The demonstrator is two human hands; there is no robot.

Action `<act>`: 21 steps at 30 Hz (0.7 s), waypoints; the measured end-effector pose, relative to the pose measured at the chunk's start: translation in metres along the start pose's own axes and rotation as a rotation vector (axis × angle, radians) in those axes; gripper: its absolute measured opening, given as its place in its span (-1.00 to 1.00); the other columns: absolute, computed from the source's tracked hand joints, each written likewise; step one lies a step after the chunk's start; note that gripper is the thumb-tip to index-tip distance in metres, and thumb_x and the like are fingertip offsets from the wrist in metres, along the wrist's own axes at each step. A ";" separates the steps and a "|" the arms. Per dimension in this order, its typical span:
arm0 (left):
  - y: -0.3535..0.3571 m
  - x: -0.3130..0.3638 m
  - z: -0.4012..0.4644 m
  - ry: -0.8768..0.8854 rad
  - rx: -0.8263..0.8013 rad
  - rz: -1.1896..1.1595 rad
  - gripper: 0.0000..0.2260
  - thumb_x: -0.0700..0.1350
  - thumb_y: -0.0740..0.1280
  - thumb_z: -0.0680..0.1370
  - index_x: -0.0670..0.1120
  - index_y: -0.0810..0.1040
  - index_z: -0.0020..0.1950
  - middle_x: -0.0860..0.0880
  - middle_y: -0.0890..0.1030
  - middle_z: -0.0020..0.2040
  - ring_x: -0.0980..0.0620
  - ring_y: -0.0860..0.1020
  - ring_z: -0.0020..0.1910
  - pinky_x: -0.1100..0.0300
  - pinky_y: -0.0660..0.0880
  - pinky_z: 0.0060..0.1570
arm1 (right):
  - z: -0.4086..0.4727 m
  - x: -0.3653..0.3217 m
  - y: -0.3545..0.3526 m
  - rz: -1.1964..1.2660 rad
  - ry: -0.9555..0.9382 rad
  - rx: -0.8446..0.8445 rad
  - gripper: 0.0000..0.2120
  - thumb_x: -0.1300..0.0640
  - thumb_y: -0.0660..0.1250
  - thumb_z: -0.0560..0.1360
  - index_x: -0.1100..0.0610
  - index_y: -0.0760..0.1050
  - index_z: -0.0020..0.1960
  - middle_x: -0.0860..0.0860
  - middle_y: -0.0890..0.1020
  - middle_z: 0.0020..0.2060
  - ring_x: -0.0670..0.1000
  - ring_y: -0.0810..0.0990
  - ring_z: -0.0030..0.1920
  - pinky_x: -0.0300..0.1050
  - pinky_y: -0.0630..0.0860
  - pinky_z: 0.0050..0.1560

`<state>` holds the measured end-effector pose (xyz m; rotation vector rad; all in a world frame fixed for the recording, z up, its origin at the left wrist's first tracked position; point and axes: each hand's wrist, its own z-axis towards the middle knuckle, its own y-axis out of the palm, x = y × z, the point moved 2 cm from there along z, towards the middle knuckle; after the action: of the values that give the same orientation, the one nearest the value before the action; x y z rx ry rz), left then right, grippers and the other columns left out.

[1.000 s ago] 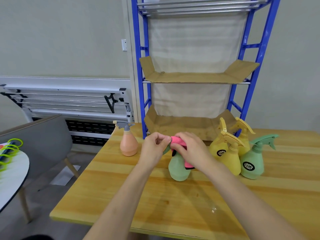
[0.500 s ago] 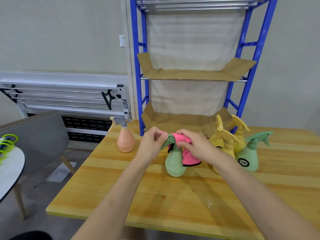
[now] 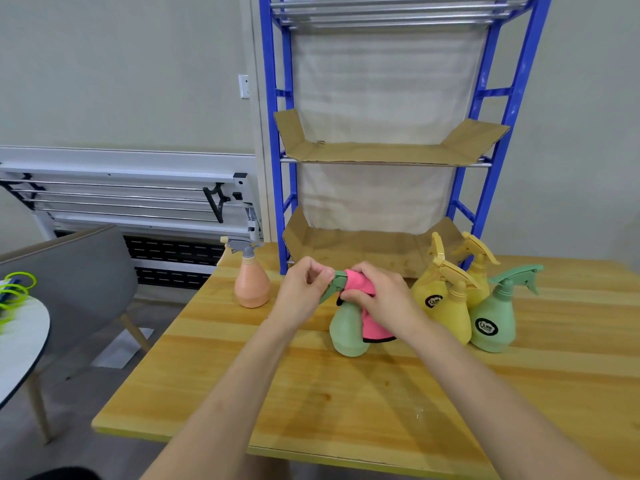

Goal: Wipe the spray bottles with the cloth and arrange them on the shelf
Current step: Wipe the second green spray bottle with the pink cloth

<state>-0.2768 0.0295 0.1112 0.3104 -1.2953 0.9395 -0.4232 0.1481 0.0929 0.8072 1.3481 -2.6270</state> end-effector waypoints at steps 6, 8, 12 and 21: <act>-0.002 -0.001 0.005 0.003 -0.005 0.030 -0.89 -0.07 0.33 0.65 -0.08 0.55 -0.03 0.02 0.55 -0.15 0.12 0.47 -0.18 0.24 0.44 -0.11 | 0.004 0.016 -0.013 0.046 -0.071 -0.149 -0.68 -0.01 0.47 0.57 -0.10 0.55 0.30 -0.16 0.68 0.00 -0.13 0.61 -0.05 -0.30 0.45 -0.03; -0.002 -0.002 0.006 0.001 -0.008 0.030 -0.88 -0.07 0.33 0.65 -0.08 0.54 -0.04 0.03 0.53 -0.16 0.12 0.46 -0.19 0.23 0.42 -0.12 | 0.005 0.015 -0.016 0.076 -0.044 -0.167 -0.70 0.00 0.49 0.56 -0.13 0.56 0.27 -0.15 0.68 -0.05 -0.13 0.65 -0.12 -0.36 0.47 -0.12; 0.000 -0.002 0.007 0.024 -0.001 0.074 -0.87 -0.07 0.33 0.66 -0.11 0.52 -0.02 0.08 0.51 -0.20 0.20 0.44 -0.25 0.28 0.38 -0.18 | 0.005 0.006 -0.013 0.139 0.045 -0.106 -0.71 -0.07 0.58 0.46 -0.08 0.59 0.12 -0.10 0.68 -0.18 -0.09 0.66 -0.28 -0.25 0.51 -0.25; -0.005 -0.010 0.012 0.053 0.017 0.090 -0.88 -0.09 0.31 0.67 -0.13 0.53 0.01 0.06 0.56 -0.14 0.19 0.48 -0.20 0.27 0.40 -0.14 | 0.000 0.001 -0.006 0.167 0.039 -0.056 -0.75 -0.09 0.53 0.50 -0.11 0.63 0.15 -0.15 0.69 -0.12 -0.14 0.62 -0.12 -0.26 0.46 -0.11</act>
<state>-0.2816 0.0140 0.1072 0.2403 -1.2616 1.0289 -0.4255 0.1519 0.0964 0.9241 1.2954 -2.4485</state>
